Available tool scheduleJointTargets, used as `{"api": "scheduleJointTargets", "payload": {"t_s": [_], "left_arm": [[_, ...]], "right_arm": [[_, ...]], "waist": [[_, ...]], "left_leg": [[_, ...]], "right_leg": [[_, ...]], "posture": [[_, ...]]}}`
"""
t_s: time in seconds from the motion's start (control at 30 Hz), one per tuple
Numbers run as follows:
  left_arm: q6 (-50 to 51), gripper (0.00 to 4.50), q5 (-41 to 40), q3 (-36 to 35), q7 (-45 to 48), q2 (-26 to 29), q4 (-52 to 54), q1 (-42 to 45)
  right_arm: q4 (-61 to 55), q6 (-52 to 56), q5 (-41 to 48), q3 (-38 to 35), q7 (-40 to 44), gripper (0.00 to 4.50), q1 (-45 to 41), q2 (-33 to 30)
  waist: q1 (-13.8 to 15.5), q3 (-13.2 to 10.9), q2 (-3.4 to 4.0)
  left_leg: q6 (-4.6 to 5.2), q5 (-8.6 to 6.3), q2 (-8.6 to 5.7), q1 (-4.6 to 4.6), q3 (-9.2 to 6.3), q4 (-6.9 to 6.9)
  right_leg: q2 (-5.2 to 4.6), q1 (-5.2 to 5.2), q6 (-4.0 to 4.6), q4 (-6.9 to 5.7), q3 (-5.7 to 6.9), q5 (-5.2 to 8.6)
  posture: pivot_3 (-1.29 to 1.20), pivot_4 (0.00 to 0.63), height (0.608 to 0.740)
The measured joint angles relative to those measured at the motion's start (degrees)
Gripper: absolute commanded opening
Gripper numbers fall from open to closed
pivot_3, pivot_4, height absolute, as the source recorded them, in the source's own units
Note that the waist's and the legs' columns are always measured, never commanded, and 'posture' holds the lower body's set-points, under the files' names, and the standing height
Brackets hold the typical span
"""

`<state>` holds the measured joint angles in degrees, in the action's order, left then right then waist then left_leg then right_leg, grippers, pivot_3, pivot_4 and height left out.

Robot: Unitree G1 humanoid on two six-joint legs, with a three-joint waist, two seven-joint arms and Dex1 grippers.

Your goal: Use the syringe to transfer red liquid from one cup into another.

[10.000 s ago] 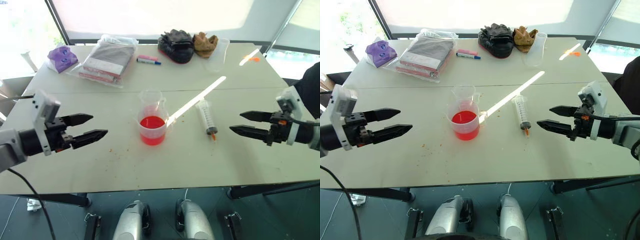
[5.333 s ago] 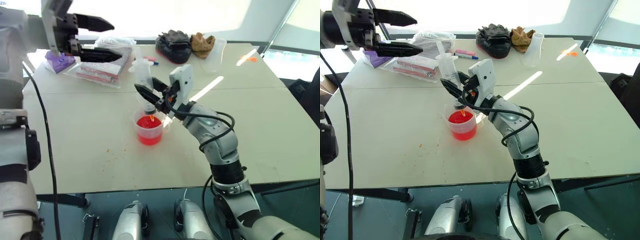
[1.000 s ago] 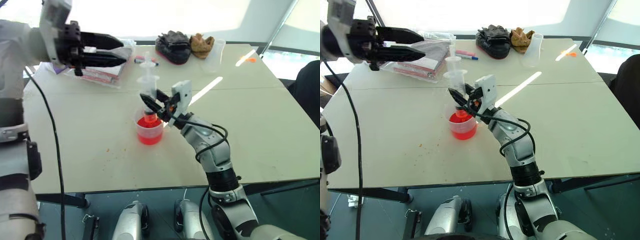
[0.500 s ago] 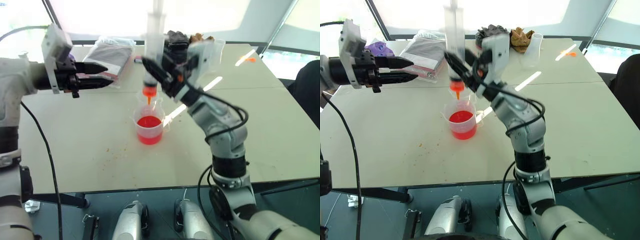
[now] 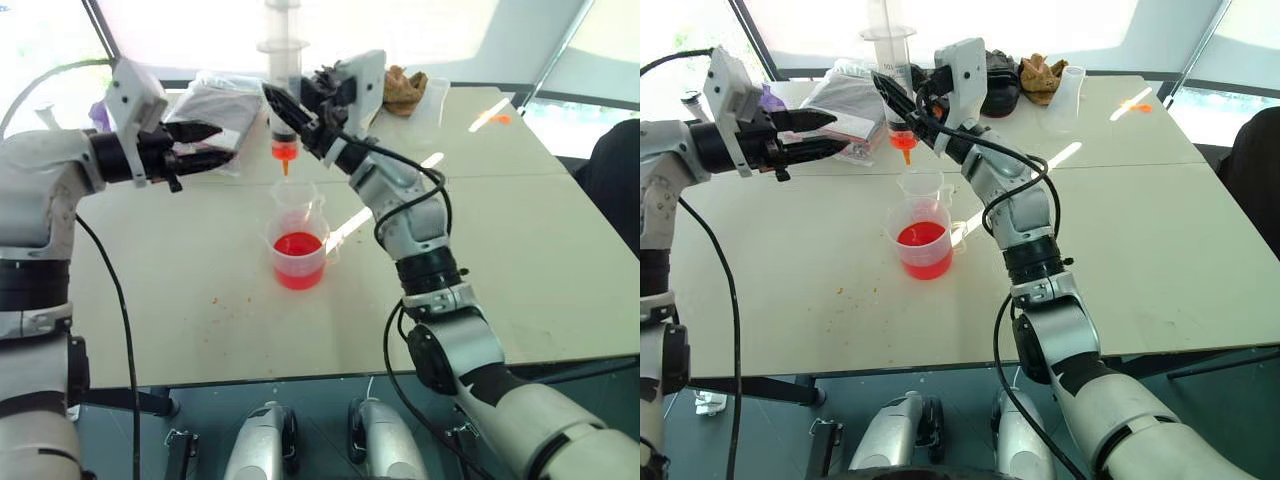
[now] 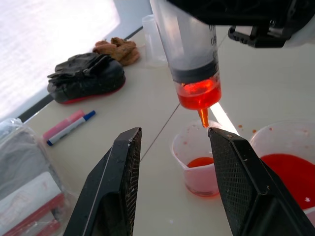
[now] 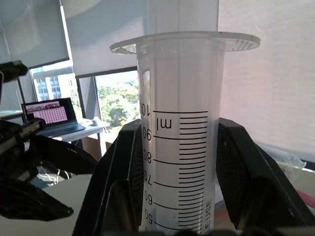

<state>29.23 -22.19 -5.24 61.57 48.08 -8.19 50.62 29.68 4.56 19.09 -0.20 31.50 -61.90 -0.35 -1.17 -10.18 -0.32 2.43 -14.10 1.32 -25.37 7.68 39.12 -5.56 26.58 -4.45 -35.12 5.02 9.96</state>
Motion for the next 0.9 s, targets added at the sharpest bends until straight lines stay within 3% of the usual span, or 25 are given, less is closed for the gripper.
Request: {"api": "scheduleJointTargets", "payload": {"t_s": [0.27, 0.43, 0.63, 0.9], "left_arm": [[-6.3, 2.26, 2.7, 0.1, 1.0, 0.5, -12.6, 11.2], [-14.1, 2.26, 5.5, 0.7, 0.7, -4.4, -22.7, 21.8], [-19.6, 2.26, 7.3, 2.8, 1.8, -11.4, -31.8, 26.1], [-24.1, 2.26, 9.3, 2.9, 2.7, -13.0, -37.6, 28.9]], "right_arm": [[9.2, -7.1, -2.7, -0.2, 2.9, 1.47, -0.4, -0.1], [10.0, -8.3, -3.6, -0.1, 3.4, 1.47, -0.3, 0.9], [10.0, -8.7, -4.8, 0.2, 3.4, 1.47, 0.6, 1.7], [10.0, -8.9, -5.5, 0.3, 3.3, 1.47, 1.0, 1.9]], "waist": [[0.0, 0.0, 0.01], [0.2, 0.0, 0.01], [-0.1, 0.0, 0.01], [-1.1, 0.0, 0.01]], "left_leg": [[-0.01, 0.0, 0.0, -0.01, 0.01, 0.0], [0.0, 0.0, -0.03, 0.01, 0.01, 0.0], [0.0, 0.01, -0.01, -0.01, 0.02, 0.0], [0.01, 0.01, 0.0, 0.0, 0.0, -0.02]], "right_leg": [[0.0, 0.0, 0.0, -0.03, 0.0, 0.0], [0.0, -0.07, -0.01, -0.03, 0.01, -0.01], [0.01, -0.04, -0.02, -0.07, 0.02, -0.01], [0.0, -0.03, -0.02, -0.08, 0.01, -0.01]], "posture": [[0.0, 0.15, 0.74], [0.0, 0.15, 0.74], [0.0, 0.15, 0.74], [0.0, 0.15, 0.74]]}}
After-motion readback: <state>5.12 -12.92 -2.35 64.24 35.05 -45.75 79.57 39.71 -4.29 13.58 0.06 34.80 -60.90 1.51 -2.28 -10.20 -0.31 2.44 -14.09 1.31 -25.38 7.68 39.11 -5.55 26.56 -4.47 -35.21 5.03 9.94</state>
